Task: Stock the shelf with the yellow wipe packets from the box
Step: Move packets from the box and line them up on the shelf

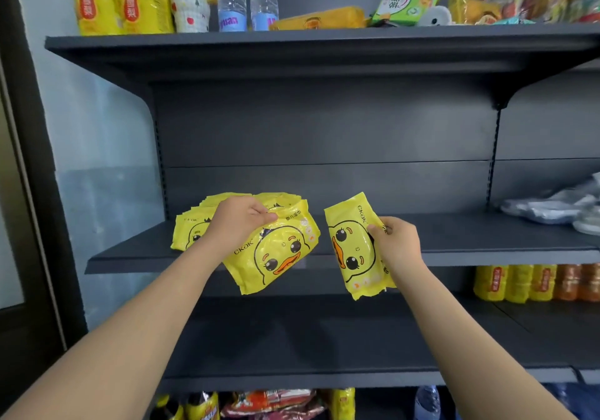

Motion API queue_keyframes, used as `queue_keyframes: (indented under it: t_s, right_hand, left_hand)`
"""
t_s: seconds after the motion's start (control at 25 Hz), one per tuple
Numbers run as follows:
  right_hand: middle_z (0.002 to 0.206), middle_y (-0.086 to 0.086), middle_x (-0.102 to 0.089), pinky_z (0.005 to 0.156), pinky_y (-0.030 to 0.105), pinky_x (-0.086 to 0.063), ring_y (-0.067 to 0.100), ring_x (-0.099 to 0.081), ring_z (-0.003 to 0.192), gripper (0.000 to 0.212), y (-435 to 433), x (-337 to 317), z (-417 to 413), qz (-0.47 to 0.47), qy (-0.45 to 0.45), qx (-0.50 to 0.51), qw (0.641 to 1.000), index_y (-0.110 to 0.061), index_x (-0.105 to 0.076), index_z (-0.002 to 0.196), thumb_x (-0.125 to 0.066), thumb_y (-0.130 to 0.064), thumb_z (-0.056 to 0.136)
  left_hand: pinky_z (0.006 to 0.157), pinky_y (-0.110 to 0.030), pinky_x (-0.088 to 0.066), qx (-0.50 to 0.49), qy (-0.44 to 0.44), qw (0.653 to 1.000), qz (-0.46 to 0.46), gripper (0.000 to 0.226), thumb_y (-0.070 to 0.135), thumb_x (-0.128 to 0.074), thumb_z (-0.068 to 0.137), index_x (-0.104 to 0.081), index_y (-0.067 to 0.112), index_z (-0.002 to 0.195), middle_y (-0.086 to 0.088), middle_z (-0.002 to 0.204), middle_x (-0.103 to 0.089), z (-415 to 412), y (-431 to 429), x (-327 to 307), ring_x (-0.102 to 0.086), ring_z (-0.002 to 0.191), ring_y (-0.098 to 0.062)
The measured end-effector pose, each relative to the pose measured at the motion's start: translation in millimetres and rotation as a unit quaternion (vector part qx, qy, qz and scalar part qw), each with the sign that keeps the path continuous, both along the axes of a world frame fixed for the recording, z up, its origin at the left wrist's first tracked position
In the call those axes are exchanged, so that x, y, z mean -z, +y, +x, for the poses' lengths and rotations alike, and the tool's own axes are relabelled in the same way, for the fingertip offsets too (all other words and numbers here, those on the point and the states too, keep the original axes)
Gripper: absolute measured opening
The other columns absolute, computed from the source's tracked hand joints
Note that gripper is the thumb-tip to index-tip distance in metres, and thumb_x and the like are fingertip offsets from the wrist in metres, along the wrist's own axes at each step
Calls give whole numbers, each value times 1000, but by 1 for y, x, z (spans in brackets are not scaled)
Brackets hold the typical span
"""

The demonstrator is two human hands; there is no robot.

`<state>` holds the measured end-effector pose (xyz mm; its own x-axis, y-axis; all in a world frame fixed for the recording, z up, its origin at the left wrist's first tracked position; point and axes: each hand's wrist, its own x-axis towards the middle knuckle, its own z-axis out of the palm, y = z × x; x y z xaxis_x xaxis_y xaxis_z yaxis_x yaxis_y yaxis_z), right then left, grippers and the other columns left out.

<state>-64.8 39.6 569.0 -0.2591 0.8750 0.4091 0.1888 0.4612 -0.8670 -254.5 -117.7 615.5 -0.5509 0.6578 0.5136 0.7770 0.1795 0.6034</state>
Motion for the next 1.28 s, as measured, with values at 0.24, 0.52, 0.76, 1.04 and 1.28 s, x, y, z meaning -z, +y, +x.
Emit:
queue_keyframes:
  t_s: [0.24, 0.52, 0.76, 1.04, 1.28]
  right_hand:
    - [88, 2, -64, 74, 33, -50, 24, -61, 84, 22, 71, -7, -60, 20, 19, 41, 999, -9, -66, 107, -50, -18, 94]
    - [88, 4, -64, 74, 32, -47, 26, -60, 84, 22, 154, -15, -123, 16, 13, 72, 997, -10, -65, 107, -51, -17, 93]
    - [88, 1, -62, 70, 28, -42, 22, -58, 82, 25, 185, -10, -165, -8, 6, 71, 997, -10, -64, 113, -50, -17, 94]
    - [91, 2, -63, 72, 28, -45, 21, -60, 84, 26, 194, -1, -196, -23, -7, 72, 997, -9, -64, 114, -51, -18, 94]
    - [98, 5, -66, 73, 28, -45, 19, -59, 85, 25, 193, 0, -206, -19, 3, 73, 997, -9, -63, 114, -52, -19, 94]
  left_hand:
    - [78, -24, -43, 15, 62, 997, -51, 19, 32, -68, 82, -66, 14, 88, 3, 87, -66, -65, 83, -33, -58, 85, -12]
    - [72, -23, -46, 78, 116, 980, -140, 14, 28, -70, 80, -63, 17, 84, 8, 81, -64, -148, 185, -44, -61, 83, -9]
    - [79, -30, -49, 139, 116, 961, -209, 14, 23, -71, 80, -57, 23, 78, 6, 81, -67, -199, 243, -25, -64, 85, -14]
    - [73, -25, -43, 168, 181, 931, -269, 11, 20, -68, 83, -59, 18, 89, 2, 89, -64, -227, 277, 4, -59, 82, -15]
    - [69, -25, -42, 181, 210, 925, -259, 10, 23, -67, 84, -59, 21, 89, 3, 92, -62, -238, 278, 9, -59, 85, -16]
